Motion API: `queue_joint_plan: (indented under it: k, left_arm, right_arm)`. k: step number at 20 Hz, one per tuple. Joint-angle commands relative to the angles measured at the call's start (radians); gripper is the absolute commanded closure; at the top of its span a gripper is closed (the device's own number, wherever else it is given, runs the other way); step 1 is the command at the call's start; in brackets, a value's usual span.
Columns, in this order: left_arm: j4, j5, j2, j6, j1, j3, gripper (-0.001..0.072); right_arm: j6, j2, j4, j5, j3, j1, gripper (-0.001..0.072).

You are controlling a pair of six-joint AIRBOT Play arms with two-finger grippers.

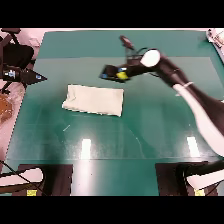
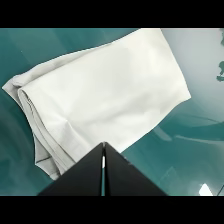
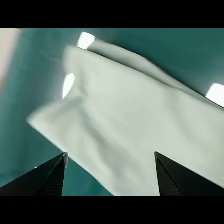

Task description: Fold the shirts.

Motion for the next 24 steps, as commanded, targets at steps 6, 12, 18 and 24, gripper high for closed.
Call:
queue_joint_plan:
  k: [6, 12, 18, 24]
  left_arm:
    - [0.0, -0.019, 0.001, -0.06, 0.001, -0.003, 0.0683]
    - [0.0, -0.046, 0.001, -0.063, 0.001, -0.003, 0.0683]
    - [0.0, -0.056, 0.001, -0.087, 0.001, -0.003, 0.0683]
    - [-0.011, -0.067, 0.001, -0.144, 0.001, -0.003, 0.0683]
  right_arm:
    - [-0.291, 0.123, 0.222, -0.071, -0.521, -0.246, 0.0072]
    - [-0.513, -0.079, 0.514, -0.105, -0.476, -0.157, 0.0072]
    - [-0.498, -0.257, 0.546, -0.072, -0.258, 0.009, 0.0078]
    - [-0.44, -0.225, 0.541, -0.151, -0.1, 0.088, 0.0697]
